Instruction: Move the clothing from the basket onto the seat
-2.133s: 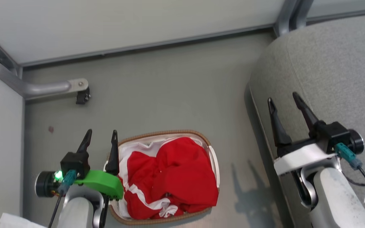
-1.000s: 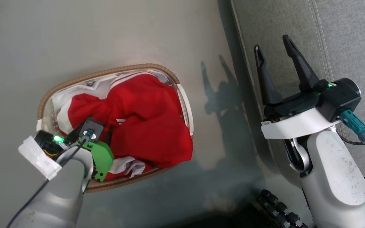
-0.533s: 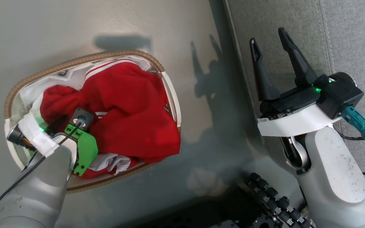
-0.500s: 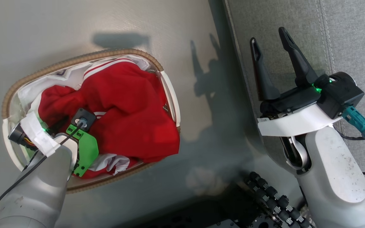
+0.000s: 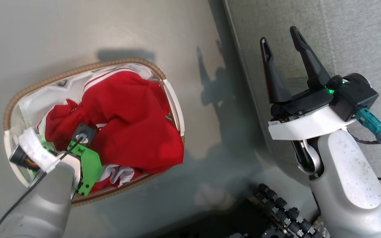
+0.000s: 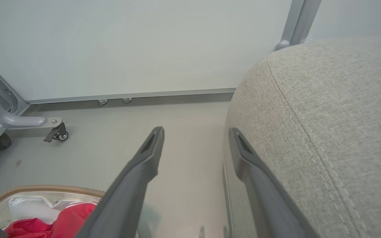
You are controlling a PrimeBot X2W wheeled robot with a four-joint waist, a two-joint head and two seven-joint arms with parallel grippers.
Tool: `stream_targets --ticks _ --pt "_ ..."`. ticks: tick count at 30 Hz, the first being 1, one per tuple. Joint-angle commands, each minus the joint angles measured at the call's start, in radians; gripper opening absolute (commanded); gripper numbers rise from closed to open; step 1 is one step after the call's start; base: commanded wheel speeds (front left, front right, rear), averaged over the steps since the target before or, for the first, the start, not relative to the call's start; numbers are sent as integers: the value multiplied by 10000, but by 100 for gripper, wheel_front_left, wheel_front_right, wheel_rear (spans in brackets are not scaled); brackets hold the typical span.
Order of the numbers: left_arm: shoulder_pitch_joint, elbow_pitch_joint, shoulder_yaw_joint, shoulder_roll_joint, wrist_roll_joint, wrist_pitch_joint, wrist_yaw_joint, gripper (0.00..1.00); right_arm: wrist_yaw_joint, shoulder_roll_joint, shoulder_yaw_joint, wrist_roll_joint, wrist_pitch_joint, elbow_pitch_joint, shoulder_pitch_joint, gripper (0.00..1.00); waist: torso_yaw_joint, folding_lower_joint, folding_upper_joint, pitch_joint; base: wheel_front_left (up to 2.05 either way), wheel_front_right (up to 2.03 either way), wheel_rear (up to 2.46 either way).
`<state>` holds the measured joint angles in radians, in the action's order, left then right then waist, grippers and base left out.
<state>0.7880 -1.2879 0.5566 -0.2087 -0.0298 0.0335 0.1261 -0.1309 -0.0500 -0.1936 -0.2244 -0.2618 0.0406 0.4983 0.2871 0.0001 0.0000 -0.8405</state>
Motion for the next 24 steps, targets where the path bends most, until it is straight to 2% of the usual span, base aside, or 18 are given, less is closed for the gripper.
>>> stream_targets --ticks 1,12,24 --pt "-209 -12 -40 16 -97 123 -63 0 3 -22 29 39 -48 77 -158 100 -14 -1 0 595 0 0 0" --pt "-1349 -30 -382 344 -849 1189 -238 0 3 -26 213 162 -48 683 -921 100 -291 -1 0 2874 0 0 0" --pt "-2493 242 -755 980 -1585 2266 -382 0 3 -29 315 512 -48 1223 -1868 100 -970 -1 0 5137 0 0 0"
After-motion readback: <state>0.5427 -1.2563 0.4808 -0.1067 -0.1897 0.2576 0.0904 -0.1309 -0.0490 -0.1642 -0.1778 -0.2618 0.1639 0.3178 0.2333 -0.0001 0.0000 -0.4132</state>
